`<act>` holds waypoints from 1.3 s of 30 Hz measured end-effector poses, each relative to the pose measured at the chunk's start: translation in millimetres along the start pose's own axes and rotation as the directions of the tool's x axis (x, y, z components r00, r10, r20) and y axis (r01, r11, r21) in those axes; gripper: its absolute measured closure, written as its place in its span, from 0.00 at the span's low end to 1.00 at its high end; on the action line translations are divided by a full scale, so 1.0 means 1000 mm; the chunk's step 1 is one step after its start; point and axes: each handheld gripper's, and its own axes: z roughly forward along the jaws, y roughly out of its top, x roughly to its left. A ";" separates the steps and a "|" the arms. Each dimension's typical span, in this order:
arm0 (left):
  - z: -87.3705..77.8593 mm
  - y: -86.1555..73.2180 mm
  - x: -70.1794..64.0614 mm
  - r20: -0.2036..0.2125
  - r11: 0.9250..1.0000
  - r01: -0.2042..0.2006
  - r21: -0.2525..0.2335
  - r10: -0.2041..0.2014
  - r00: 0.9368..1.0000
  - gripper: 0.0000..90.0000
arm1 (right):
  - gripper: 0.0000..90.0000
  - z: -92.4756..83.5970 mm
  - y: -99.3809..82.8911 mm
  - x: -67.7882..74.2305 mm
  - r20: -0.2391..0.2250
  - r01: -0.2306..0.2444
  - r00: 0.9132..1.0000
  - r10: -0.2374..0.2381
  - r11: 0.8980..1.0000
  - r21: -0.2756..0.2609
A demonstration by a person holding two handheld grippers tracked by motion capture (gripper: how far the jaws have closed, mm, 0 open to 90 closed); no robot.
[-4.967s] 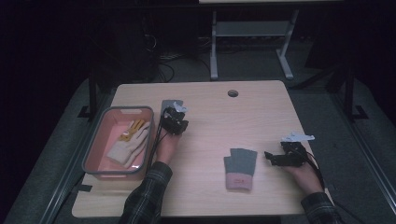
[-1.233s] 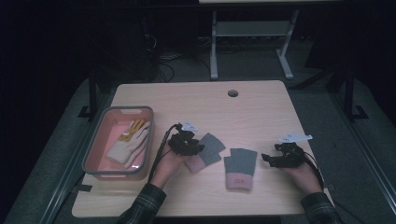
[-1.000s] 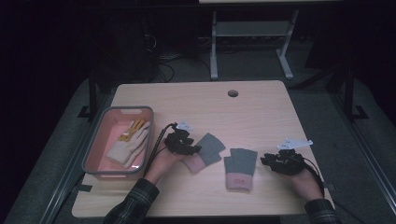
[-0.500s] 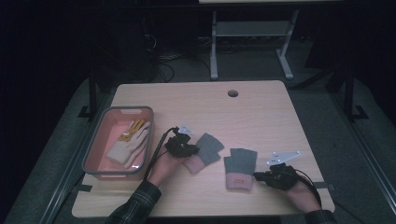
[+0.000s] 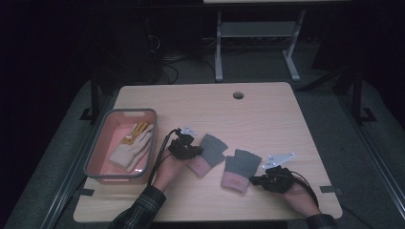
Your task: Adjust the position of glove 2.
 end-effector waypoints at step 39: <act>-0.013 0.012 -0.009 -0.072 0.999 -0.026 -0.036 0.024 0.997 0.94 | 1.00 0.031 0.033 0.007 -0.041 0.055 0.998 -0.056 0.998 -0.025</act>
